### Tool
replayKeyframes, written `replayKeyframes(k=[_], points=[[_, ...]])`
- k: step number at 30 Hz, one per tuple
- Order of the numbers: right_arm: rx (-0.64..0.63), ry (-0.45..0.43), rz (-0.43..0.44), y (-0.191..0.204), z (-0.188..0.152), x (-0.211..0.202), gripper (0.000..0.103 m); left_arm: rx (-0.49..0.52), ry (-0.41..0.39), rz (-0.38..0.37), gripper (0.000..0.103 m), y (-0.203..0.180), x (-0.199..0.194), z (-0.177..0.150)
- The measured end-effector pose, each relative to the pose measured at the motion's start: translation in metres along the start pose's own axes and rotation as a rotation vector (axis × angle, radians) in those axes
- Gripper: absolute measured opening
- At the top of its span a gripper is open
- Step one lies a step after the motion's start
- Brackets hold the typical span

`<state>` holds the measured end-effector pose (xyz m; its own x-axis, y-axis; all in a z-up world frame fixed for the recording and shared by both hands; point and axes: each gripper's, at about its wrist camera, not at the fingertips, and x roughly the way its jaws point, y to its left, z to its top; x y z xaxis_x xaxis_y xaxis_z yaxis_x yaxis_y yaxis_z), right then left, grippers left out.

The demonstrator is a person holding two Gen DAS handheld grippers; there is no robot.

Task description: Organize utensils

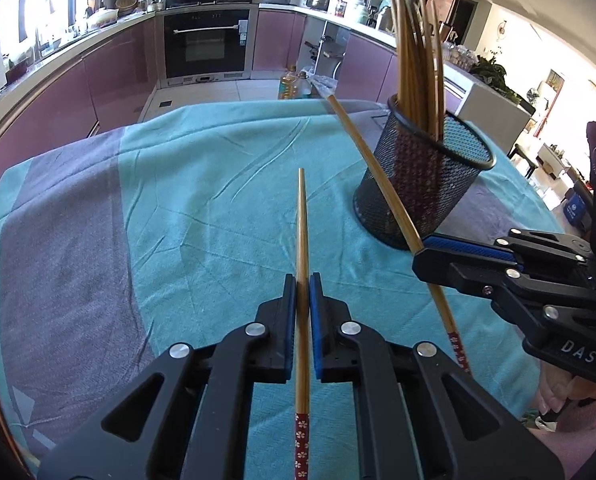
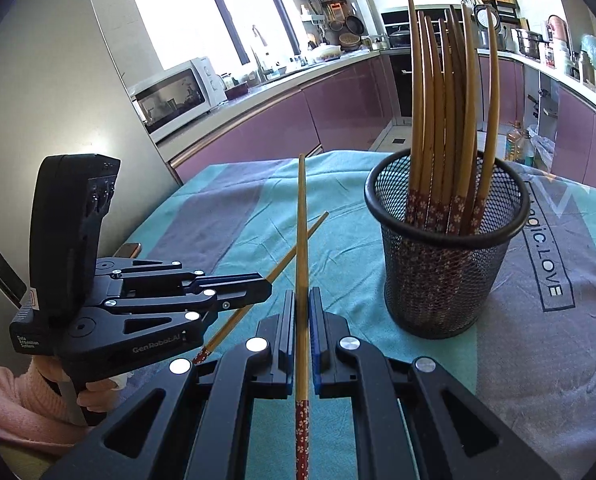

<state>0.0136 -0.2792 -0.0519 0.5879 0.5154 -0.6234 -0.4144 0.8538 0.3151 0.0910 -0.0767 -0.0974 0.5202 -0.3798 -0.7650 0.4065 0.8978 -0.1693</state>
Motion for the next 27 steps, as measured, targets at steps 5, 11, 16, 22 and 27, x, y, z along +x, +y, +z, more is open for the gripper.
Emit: replayKeyframes(k=[5,11,16,22,27], points=[[0.005,-0.027,0.006,-0.005,0.001,-0.011,0.006,0.004,-0.030,-0.028,0.007,-0.005,-0.016,0.004],[0.004,-0.052,0.009,-0.005,0.004,-0.020,0.006,0.017,-0.061,-0.048,0.007,-0.012,-0.032,0.008],[0.008,-0.067,0.014,-0.010,0.005,-0.028,0.006,0.022,-0.081,-0.066,0.007,-0.015,-0.042,0.007],[0.012,-0.093,0.016,-0.015,0.007,-0.040,0.006,0.020,-0.101,-0.097,0.007,-0.019,-0.051,0.011],[0.015,-0.114,0.014,-0.016,0.009,-0.047,0.006,0.023,-0.123,-0.123,0.007,-0.020,-0.059,0.014]])
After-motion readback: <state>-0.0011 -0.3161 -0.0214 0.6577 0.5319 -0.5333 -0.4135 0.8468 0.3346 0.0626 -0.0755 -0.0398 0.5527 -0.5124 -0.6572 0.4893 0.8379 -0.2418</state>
